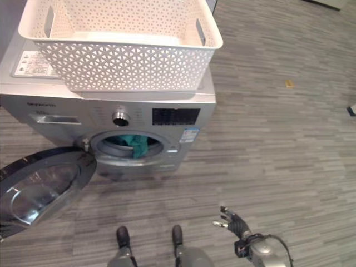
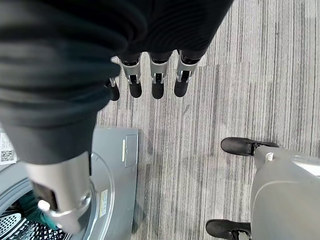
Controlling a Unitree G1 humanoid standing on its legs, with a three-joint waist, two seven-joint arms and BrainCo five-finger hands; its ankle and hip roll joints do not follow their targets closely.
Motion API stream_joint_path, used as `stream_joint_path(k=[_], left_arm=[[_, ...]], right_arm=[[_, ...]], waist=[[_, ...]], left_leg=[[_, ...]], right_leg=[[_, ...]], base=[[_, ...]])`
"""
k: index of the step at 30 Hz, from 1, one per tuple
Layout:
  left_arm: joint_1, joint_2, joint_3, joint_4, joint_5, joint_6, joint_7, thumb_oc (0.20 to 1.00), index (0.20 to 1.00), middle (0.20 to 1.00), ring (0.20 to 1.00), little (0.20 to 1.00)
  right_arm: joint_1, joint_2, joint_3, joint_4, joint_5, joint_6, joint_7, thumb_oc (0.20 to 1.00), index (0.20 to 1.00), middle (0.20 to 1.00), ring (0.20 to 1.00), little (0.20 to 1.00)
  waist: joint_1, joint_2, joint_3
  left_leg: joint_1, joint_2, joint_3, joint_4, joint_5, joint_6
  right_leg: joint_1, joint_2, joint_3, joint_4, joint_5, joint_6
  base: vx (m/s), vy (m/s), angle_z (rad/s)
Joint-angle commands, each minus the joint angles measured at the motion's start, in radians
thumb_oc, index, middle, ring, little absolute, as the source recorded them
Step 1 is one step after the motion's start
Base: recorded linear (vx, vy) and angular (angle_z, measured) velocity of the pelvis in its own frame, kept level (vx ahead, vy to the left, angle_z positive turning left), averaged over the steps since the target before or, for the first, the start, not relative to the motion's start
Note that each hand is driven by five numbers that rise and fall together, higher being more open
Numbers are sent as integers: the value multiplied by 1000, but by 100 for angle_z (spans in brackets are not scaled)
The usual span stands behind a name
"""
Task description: Grab the laundry basket,head to the washer,open it,put in the laundry and shut it.
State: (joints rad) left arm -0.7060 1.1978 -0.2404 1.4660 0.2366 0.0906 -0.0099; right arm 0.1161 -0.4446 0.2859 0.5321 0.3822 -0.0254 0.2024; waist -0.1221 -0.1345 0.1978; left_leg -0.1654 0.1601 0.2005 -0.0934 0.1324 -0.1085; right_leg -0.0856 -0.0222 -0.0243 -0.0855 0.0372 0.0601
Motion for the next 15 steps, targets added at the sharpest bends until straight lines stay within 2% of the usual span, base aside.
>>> stream_joint_path(k=[1, 2, 4, 5, 10, 11, 12, 15], left_arm=[[14, -68, 8, 37, -19, -9, -5, 1000, 1000, 1000, 1000, 1000], [23, -87, 14, 36, -27, -7, -9, 1000, 1000, 1000, 1000, 1000], [106, -255, 73, -38, -64, 12, 16, 1000, 1000, 1000, 1000, 1000], [107, -256, 73, -38, -64, 12, 16, 1000, 1000, 1000, 1000, 1000], [190, -450, 96, -66, -170, -10, 13, 1000, 1000, 1000, 1000, 1000], [190, -450, 96, -66, -170, -10, 13, 1000, 1000, 1000, 1000, 1000], [208, -498, 84, -63, -193, -18, 1, 1000, 1000, 1000, 1000, 1000], [229, -570, 52, -68, -204, -26, -18, 1000, 1000, 1000, 1000, 1000]], right_arm=[[25, -36, -43, -14, -1, -26, -2, 1000, 1000, 1000, 1000, 1000], [23, -38, -45, -17, 0, -26, -4, 1000, 1000, 1000, 1000, 1000], [25, -37, -68, -25, -1, -25, -24, 1000, 1000, 1000, 1000, 1000], [25, -38, -68, -25, -1, -24, -24, 1000, 1000, 1000, 1000, 1000], [-1, -70, -114, -41, -20, -7, -39, 1000, 1000, 1000, 1000, 1000], [-1, -70, -114, -41, -20, -7, -39, 1000, 1000, 1000, 1000, 1000], [-4, -91, -133, -53, -21, -7, -41, 1000, 1000, 1000, 1000, 1000], [-4, -126, -160, -86, -31, -5, -45, 1000, 1000, 1000, 1000, 1000]], waist=[[-13, -9, -42], [-14, -12, -40], [-5, -16, -19], [-5, -16, -19], [-2, -17, 24], [-3, -17, 24], [-6, -13, 31], [-11, -11, 40]], left_leg=[[-42, -19, -51, 78, -61, 44], [-44, -19, -54, 80, -62, 44], [-54, -21, -70, 88, -65, 48], [-54, -21, -71, 88, -65, 48], [-68, -22, -90, 100, -64, 54], [-68, -22, -90, 100, -64, 54], [-75, -21, -95, 103, -63, 55], [-91, -19, -104, 110, -62, 58]], right_leg=[[-32, -47, -21, 125, -112, 41], [-32, -46, -22, 126, -114, 39], [-35, -43, -31, 134, -120, 32], [-35, -43, -31, 134, -120, 32], [-49, -33, -38, 154, -126, 24], [-49, -33, -38, 154, -126, 24], [-58, -29, -38, 162, -129, 22], [-77, -22, -38, 178, -131, 20]], base=[[-2, -15, 26], [-4, -10, 25], [-8, -14, 7], [-21, -25, 6], [-26, 5, 15], [0, 0, 0], [0, 0, 0], [-8, 26, 11]])
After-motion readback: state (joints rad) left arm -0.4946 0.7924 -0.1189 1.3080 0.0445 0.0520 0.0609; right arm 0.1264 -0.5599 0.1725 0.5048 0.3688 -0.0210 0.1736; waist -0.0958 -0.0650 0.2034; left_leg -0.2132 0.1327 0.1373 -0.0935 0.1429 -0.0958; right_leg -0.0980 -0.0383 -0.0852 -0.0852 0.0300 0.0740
